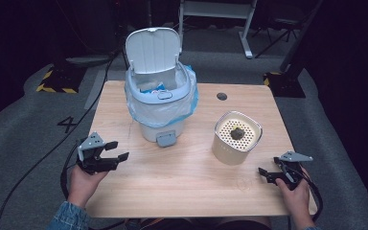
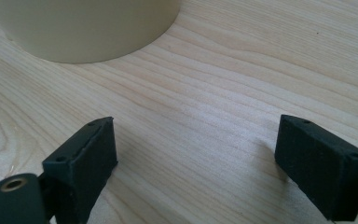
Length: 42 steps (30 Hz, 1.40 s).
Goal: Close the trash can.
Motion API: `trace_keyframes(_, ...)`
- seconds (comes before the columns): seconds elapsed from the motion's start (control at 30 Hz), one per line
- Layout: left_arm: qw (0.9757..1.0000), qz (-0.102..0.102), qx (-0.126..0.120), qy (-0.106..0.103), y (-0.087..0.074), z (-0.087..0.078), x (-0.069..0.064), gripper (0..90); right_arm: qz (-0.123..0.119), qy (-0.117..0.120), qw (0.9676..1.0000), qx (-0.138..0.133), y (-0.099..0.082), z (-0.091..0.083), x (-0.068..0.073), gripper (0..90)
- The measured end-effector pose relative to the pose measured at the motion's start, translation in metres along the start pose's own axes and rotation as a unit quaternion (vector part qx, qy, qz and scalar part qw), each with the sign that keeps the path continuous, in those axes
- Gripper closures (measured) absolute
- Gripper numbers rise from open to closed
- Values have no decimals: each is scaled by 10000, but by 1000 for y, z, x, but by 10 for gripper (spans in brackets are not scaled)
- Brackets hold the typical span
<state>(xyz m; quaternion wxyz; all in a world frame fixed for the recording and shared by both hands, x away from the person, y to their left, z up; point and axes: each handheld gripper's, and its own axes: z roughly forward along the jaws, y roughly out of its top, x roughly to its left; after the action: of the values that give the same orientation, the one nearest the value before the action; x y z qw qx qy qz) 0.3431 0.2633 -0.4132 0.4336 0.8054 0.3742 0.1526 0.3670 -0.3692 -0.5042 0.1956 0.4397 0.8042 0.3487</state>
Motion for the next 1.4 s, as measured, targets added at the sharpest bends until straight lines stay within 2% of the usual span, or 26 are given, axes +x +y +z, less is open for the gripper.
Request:
trace_keyframes(0.13, 9999, 45, -80, -88, 18, -7, 3, 357, 1, -4, 10000, 0, 0, 0, 0, 129)
trace_keyframes(0.2, 9997, -8, -144, -189, 26, -9, 7, 351, 1, -5, 10000, -1, 0, 0, 0, 129)
trace_keyframes(0.37, 9986, -40, -402, -341, 56, -19, 19, 339, 5, -11, 10000, -3, 0, 0, 0, 131)
trace_keyframes(0.47, 9978, -93, -577, -327, 72, -25, 25, 329, 8, -12, 10000, -5, 0, 0, 1, 132)
trace_keyframes(0.63, 9964, -13, -808, -244, 99, -34, 37, 340, 7, -14, 10000, -6, 0, 0, 1, 132)
trace_keyframes(0.67, 9960, -26, -855, -272, 102, -35, 38, 341, 8, -14, 10000, -7, 0, 0, 1, 132)
trace_keyframes(0.77, 9940, 124, -1045, -294, 116, -39, 44, 346, 7, -15, 10000, -8, 0, 0, 1, 133)
trace_keyframes(0.83, 9916, 242, -1216, -362, 125, -44, 48, 355, 7, -15, 10000, -8, 0, 0, 1, 133)
trace_keyframes(0.93, 9889, 312, -1406, -356, 136, -48, 53, 362, 7, -15, 10000, -7, 0, 0, 1, 133)
trace_keyframes(1.03, 9872, 263, -1549, -261, 149, -52, 58, 359, 5, -12, 10000, -15, 0, 0, 1, 140)
trace_keyframes(1.17, 9875, 132, -1570, -79, 165, -50, 63, 330, 5, -12, 10000, -21, -1, -1, 1, 143)
trace_keyframes(1.3, 9872, 46, -1593, -32, 179, -45, 68, 318, 7, -11, 10000, -20, -1, -1, 1, 144)
trace_keyframes(1.4, 9878, 57, -1557, 0, 189, -39, 69, 312, 5, -11, 10000, -21, -1, -1, 1, 144)
